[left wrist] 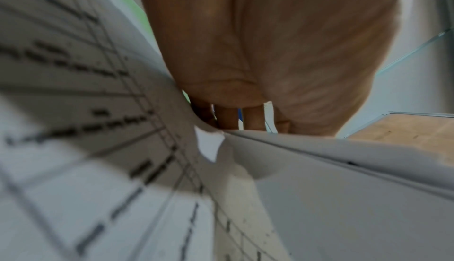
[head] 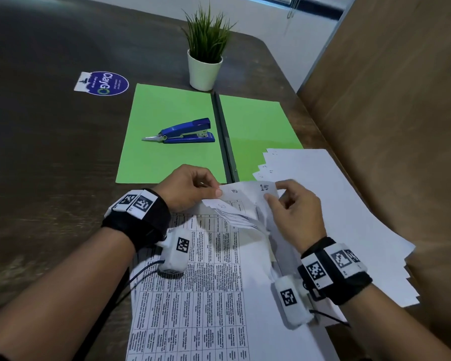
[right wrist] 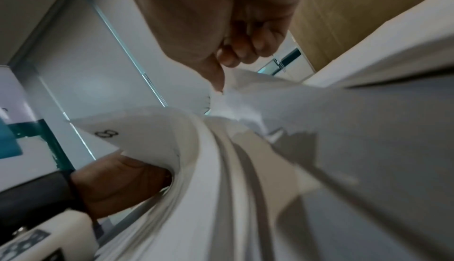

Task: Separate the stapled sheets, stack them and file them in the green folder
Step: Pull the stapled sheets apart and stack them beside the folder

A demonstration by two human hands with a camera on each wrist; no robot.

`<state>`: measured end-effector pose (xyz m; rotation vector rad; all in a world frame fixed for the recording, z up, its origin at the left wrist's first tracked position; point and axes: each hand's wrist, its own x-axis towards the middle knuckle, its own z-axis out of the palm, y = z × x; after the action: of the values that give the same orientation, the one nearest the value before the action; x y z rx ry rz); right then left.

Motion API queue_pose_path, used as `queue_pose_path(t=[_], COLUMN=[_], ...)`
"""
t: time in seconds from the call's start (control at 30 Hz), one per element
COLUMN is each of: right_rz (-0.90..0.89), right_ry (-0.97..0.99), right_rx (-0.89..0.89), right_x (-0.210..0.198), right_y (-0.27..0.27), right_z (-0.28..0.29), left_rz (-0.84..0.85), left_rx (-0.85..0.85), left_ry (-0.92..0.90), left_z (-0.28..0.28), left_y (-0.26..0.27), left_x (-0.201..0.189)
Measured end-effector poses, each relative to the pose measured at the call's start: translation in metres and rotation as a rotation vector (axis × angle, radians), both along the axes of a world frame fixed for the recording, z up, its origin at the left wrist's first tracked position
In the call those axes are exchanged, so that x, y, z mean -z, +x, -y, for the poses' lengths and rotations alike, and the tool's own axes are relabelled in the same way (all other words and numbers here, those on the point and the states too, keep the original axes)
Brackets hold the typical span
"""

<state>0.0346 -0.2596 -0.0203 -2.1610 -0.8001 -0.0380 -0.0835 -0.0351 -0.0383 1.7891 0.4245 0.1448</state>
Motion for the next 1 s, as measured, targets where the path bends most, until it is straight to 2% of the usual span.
queue_pose_path(t=[0.07,0.13,0.23,0.33,0.5,0.67,1.0], right_rz=[-0.031,-0.076,-0.148,-0.228,-0.176,-0.191,-0.238], right_ry=[0.107,0.155,0.001,-0.089,-0.14,-0.146,-0.218], right_rx=[0.025,-0.077,-0.293,-0.396,-0.359,-0.318,-0.335], right_x=[-0.007,-0.014,-0.019,-0.016,-0.011,-0.01,-0.007], right_y=[-0.002,-0.009,-0.021,-0.024,-0.019,-0.023,-0.032], right_z=[0.0,0.0,0.001,0.003,-0.001,-0.005,-0.003], left_rz=[0.022,0.008,-0.013,-0.038,-0.091,-0.092,-0.117], left_rx=[-0.015,-0.005,0.01,0.024,0.025,0.078,0.042], left_ry=[-0.027,-0.006,0.017,0.018,0.034,0.007,0.021], left_z=[0.0,0.0,0.001,0.0,0.004,0.004,0.002], left_y=[0.002,0.001,-0.001,-0.002,-0.002,-0.003,0.0], left_x=[0.001,-0.001,-0.003,-0.003,-0.007,-0.007,-0.002])
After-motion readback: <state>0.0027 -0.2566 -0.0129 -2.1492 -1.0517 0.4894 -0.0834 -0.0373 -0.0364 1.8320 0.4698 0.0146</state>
